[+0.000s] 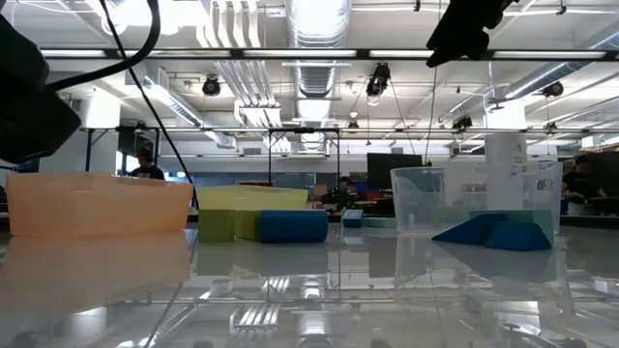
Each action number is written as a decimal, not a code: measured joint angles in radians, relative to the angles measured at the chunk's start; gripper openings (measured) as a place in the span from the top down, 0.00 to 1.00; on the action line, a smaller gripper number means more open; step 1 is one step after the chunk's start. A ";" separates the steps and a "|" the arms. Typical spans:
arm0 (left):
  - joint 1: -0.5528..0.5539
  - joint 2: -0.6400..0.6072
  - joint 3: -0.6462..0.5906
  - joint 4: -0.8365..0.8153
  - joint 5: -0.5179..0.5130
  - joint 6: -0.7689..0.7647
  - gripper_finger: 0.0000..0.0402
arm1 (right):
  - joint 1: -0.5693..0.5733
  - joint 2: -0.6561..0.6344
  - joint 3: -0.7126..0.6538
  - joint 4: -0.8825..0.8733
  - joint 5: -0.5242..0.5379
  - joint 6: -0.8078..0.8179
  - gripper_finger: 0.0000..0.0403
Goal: Sort & place blocks by color
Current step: Put the light blue block into the orange bin
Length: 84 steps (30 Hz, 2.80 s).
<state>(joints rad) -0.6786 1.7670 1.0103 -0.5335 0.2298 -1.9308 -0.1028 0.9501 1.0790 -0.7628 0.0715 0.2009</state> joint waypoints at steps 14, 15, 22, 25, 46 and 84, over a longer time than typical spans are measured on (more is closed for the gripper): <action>-0.004 -0.004 0.007 -0.018 -0.001 0.000 0.72 | 0.000 0.000 0.000 0.001 0.001 -0.020 0.46; -0.004 -0.009 0.013 -0.027 -0.003 0.000 0.72 | 0.000 0.000 0.000 0.001 0.001 -0.020 0.46; 0.000 -0.093 0.092 -0.087 0.010 0.000 0.72 | 0.000 0.000 0.000 0.002 0.001 -0.019 0.46; 0.012 -0.138 0.134 -0.128 0.021 -0.001 0.72 | 0.000 -0.002 0.000 0.002 0.001 -0.018 0.46; 0.407 -0.426 0.274 -0.679 0.024 0.407 0.72 | 0.001 -0.104 0.000 0.019 -0.018 0.157 0.46; 1.155 -0.432 -0.232 -0.442 -0.097 1.317 0.72 | 0.000 -0.109 0.000 0.073 0.063 0.349 0.46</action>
<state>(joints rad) 0.4767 1.3349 0.7780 -0.9754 0.1326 -0.6136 -0.1028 0.8410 1.0786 -0.6899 0.1349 0.5495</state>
